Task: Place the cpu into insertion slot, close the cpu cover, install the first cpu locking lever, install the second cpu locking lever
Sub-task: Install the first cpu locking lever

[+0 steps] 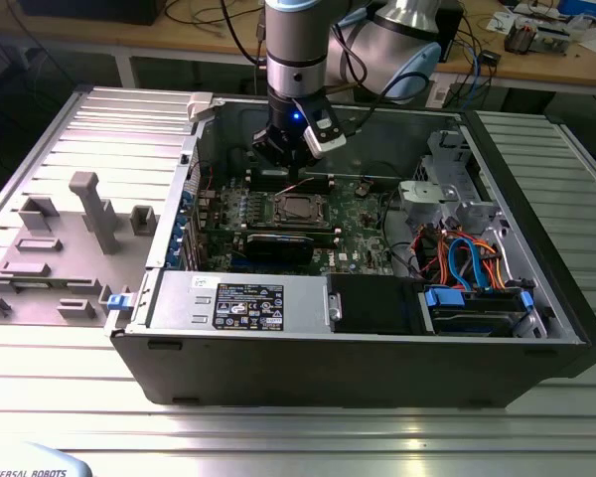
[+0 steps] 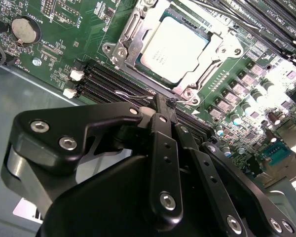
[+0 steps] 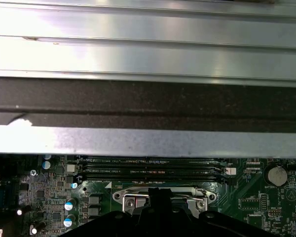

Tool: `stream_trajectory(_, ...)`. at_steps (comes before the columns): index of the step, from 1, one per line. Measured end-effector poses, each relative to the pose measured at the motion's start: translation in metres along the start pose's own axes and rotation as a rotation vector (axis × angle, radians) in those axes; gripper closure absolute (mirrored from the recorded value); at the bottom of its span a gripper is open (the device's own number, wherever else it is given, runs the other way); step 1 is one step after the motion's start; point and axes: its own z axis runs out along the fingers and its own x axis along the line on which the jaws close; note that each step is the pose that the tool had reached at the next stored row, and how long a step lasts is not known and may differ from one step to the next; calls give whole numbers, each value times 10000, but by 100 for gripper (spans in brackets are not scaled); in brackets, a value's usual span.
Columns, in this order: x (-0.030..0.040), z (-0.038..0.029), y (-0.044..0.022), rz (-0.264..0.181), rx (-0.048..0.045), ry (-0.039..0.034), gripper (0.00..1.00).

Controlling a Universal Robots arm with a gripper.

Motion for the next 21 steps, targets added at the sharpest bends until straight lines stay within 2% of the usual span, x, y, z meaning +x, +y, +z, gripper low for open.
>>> stream_trajectory(4, -15, 12, -1, 1, -26, -3, 89)
stream_trajectory(7, -42, 28, -3, 6, -148, -4, 89)
stream_trajectory(21, -145, 72, 33, 8, -156, -2, 89)
